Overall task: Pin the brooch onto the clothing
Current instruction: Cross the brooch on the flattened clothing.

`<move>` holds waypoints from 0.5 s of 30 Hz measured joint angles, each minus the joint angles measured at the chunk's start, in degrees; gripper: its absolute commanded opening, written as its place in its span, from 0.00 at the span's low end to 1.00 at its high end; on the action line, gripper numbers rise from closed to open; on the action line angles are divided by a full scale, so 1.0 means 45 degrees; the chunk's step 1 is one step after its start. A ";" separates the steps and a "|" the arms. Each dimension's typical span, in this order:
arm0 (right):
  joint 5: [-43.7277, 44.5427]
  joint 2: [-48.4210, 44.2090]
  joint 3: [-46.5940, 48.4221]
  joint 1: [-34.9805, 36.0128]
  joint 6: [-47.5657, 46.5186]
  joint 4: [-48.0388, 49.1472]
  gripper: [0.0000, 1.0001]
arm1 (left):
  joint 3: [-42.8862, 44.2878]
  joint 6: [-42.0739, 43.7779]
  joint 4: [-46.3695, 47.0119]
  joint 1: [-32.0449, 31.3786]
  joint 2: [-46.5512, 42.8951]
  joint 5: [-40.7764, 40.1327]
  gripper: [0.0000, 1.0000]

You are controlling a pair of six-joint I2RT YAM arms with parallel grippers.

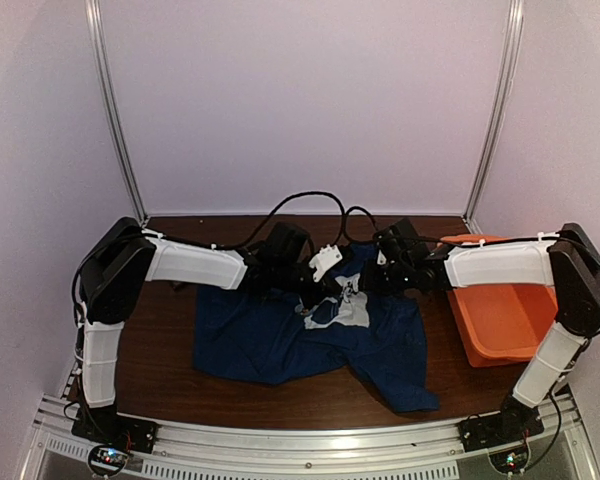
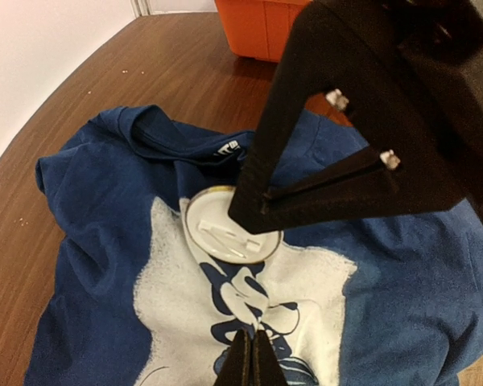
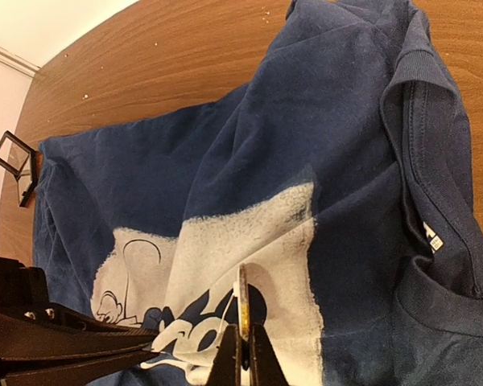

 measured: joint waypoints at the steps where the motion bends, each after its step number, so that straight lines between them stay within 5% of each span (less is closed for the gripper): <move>1: -0.0005 0.0029 0.0005 0.0029 0.0039 0.0034 0.00 | 0.0000 0.0000 0.0005 0.0000 0.0000 0.0024 0.00; 15: -0.0005 0.0568 0.0165 0.0180 0.0185 0.0296 0.00 | -0.0107 -0.0083 0.0087 0.0000 0.0000 0.0214 0.00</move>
